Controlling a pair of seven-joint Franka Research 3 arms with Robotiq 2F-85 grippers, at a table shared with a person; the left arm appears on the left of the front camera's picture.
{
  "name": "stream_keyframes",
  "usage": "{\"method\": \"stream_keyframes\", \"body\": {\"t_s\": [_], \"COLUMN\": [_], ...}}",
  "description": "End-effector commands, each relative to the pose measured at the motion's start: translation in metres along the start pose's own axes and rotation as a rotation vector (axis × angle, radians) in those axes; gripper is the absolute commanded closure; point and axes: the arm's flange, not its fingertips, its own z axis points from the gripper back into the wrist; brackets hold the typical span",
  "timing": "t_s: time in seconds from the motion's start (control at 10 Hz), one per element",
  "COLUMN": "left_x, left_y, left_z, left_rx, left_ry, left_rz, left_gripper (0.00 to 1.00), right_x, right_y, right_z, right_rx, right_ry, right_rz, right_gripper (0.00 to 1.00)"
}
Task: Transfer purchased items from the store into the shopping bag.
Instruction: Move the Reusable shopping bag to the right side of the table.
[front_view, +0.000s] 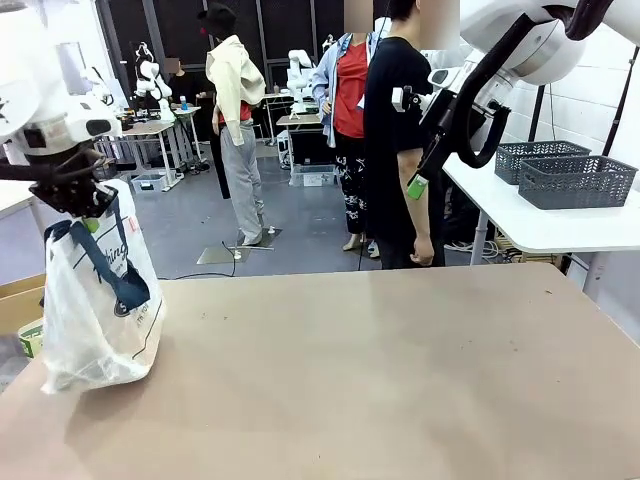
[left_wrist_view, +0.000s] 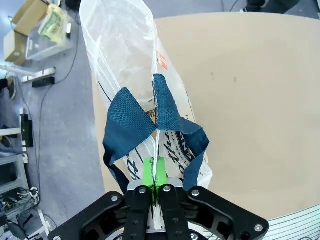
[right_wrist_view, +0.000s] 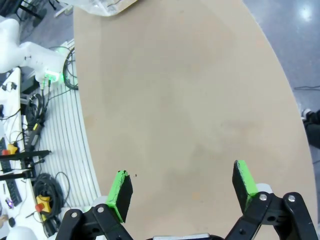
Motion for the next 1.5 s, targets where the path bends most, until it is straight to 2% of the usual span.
{"method": "stream_keyframes", "body": {"t_s": [0.0, 0.5, 0.6, 0.7, 1.4], "left_x": [-0.007, -0.019, -0.016, -0.016, -0.016], "left_y": [0.01, 0.02, 0.01, 0.018, 0.018], "left_z": [0.0, -0.036, -0.038, -0.032, -0.032], "left_rx": [-0.031, -0.049, -0.059, -0.018, -0.018], "left_ry": [-0.043, -0.025, -0.029, -0.003, -0.003], "left_rz": [-0.051, -0.064, -0.073, -0.056, -0.056], "left_gripper": [1.0, 1.0, 1.0, 1.0, 1.0], "right_x": [0.001, 0.001, 0.001, 0.001, 0.001], "right_y": [0.001, 0.001, 0.001, 0.001, 0.001], "right_z": [0.002, 0.002, 0.002, 0.002, 0.002], "right_rx": [0.005, 0.005, 0.005, 0.005, 0.005], "right_ry": [0.003, 0.003, 0.003, 0.003, 0.003], "right_rz": [-0.016, -0.016, -0.016, -0.016, -0.016], "right_gripper": [0.0, 0.0, 0.0, 0.0, 0.0]}}
